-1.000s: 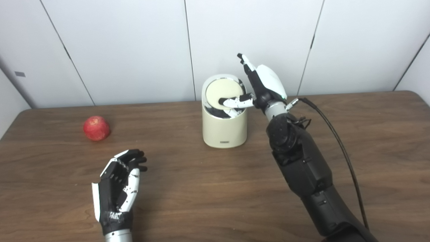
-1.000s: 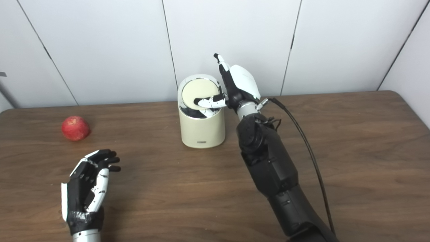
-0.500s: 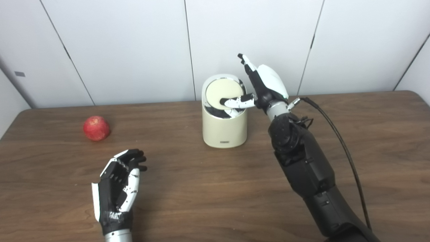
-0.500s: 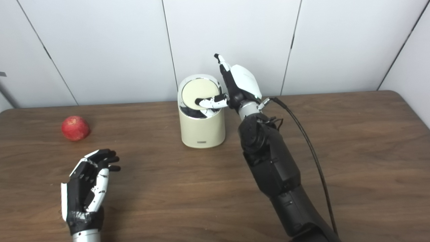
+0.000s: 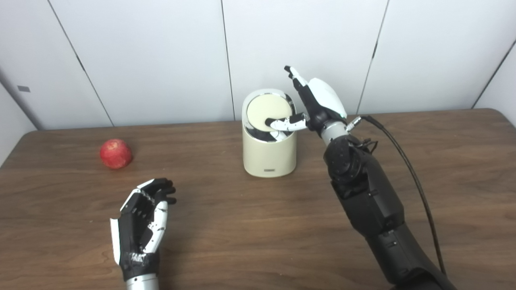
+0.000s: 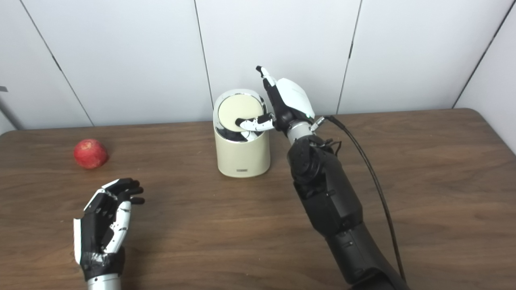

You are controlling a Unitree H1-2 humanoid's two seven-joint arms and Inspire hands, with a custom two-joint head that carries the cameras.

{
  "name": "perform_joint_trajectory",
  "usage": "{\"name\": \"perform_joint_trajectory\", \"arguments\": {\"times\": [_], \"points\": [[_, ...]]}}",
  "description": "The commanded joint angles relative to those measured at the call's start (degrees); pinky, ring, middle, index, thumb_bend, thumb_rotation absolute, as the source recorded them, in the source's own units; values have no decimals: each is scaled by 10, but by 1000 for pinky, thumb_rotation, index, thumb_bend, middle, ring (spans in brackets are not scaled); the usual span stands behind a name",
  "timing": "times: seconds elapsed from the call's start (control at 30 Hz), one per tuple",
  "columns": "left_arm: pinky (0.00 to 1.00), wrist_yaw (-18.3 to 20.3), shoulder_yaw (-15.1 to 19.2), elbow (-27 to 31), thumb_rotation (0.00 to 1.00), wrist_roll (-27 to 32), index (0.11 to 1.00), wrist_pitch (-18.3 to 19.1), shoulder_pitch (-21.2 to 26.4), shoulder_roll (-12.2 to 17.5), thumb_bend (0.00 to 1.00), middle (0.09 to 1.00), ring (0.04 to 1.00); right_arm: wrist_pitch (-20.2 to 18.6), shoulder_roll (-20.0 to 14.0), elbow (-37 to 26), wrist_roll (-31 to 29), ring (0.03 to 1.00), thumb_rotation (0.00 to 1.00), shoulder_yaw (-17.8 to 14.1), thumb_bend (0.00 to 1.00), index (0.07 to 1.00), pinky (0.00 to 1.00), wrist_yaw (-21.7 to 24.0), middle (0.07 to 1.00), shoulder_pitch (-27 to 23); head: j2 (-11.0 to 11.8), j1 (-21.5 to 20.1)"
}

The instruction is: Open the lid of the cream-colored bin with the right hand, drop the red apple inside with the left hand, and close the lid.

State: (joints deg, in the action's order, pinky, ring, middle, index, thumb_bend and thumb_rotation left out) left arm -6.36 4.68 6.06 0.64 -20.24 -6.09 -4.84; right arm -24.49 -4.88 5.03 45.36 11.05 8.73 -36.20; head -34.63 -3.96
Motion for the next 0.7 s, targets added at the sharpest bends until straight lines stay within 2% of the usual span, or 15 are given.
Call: {"name": "perform_joint_trajectory", "arguments": {"times": [0.0,0.37,0.47,0.67], "points": [[539,-1,-1,-27,288,-8,631,-13,-3,0,261,646,625,-24,-28,14,35,899,137,-8,916,970,840,23,946,23,-1,1],[539,0,-3,-22,299,-9,636,-10,-5,-1,258,651,629,-24,-25,28,43,907,170,-9,923,976,859,21,949,16,-3,4],[540,0,-3,-22,299,-8,635,-11,-5,-1,254,650,627,-24,-25,43,56,912,111,-6,917,973,872,15,951,11,-4,5],[537,-1,-2,-21,284,-6,632,-13,-5,-2,260,646,625,-24,-20,56,88,917,56,-1,921,980,877,30,953,7,-6,7]]}}
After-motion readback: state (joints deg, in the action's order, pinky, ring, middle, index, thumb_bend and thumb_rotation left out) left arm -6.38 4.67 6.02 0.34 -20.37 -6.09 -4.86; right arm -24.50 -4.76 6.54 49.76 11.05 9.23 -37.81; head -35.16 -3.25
